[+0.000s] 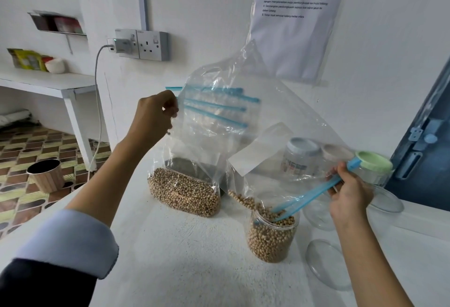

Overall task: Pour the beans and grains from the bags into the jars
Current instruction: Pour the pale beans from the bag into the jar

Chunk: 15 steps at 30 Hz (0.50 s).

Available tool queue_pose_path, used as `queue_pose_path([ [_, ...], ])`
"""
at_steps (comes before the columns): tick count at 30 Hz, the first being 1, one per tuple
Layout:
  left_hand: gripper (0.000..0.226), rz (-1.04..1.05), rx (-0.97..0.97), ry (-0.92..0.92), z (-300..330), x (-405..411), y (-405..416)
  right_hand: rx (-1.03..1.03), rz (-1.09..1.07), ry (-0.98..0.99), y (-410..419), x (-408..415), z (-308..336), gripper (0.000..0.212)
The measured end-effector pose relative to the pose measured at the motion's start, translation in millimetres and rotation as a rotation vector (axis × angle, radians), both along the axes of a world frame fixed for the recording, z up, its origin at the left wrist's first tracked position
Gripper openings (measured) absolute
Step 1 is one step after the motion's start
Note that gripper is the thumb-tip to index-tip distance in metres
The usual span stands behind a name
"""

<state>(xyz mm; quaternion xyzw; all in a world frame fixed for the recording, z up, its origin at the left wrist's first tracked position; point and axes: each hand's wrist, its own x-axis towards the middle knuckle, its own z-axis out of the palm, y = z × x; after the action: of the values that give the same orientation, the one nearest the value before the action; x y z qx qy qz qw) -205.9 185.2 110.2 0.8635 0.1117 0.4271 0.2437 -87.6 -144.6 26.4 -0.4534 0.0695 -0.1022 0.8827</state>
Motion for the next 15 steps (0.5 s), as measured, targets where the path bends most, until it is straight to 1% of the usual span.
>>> queue_pose_path([
  [2,0.013,-0.009,0.012,0.001,0,1,0,-0.005,-0.003,0.002,1,-1,0,0.019],
  [4,0.01,-0.009,0.068,0.011,-2,2,1,0.003,-0.007,0.004,1,-1,1,0.018],
  [6,0.008,0.037,0.128,0.032,-5,2,2,0.005,-0.005,0.009,1,-1,1,0.018],
  [8,0.009,0.051,0.147,0.033,-9,3,2,0.004,-0.011,0.011,1,-2,1,0.018],
  [10,0.015,0.014,0.082,0.01,-12,6,1,-0.003,-0.017,0.011,1,-2,1,0.018],
  [12,0.019,-0.047,-0.047,-0.04,-13,8,2,-0.008,-0.022,0.014,1,-2,1,0.018],
  [15,0.017,-0.148,-0.242,-0.107,-15,5,5,-0.015,-0.023,0.018,1,0,0,0.018],
])
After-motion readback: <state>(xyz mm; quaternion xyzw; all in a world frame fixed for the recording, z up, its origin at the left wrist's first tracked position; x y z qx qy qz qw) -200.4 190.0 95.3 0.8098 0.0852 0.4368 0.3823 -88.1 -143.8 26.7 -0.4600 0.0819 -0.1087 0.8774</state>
